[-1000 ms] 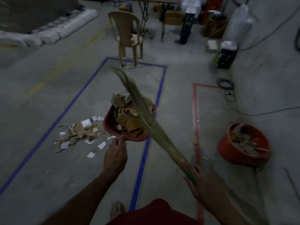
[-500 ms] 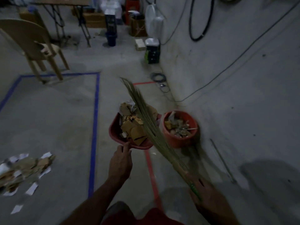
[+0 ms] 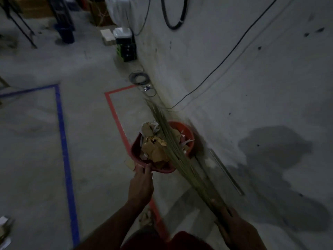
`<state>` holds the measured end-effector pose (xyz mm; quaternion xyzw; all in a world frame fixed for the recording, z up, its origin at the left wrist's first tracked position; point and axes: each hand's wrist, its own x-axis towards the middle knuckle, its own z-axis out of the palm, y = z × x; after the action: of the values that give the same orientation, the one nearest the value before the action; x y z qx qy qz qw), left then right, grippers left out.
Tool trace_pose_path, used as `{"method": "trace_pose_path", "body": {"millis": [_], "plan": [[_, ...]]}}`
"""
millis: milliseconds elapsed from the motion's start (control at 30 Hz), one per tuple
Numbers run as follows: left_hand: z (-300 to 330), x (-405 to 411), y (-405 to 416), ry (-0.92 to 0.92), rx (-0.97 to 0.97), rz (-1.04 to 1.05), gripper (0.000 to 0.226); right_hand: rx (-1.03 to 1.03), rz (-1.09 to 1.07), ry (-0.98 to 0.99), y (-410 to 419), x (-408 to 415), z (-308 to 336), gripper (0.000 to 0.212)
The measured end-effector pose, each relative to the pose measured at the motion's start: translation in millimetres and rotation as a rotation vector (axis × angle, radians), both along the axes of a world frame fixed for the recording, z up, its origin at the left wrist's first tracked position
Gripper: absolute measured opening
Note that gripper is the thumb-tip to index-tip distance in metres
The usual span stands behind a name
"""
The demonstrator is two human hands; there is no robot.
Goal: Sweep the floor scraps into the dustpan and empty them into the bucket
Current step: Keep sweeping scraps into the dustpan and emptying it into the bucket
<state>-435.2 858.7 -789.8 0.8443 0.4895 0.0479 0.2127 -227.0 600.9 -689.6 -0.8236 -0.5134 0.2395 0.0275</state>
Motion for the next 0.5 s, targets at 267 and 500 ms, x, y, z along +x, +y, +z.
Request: {"method": "trace_pose_path", "body": {"millis": [267,500], "plan": [[-39.4,78.9,60.9,0.051,-0.117,0.018,0.031,0.037,0.061,-0.068,69.8,56.6,-28.6,0.084],[-74.3,167.1,112.8,0.247,-0.178,0.020,0.042,-0.059,0.112,-0.103,135.9,159.2,-74.3,0.079]]}}
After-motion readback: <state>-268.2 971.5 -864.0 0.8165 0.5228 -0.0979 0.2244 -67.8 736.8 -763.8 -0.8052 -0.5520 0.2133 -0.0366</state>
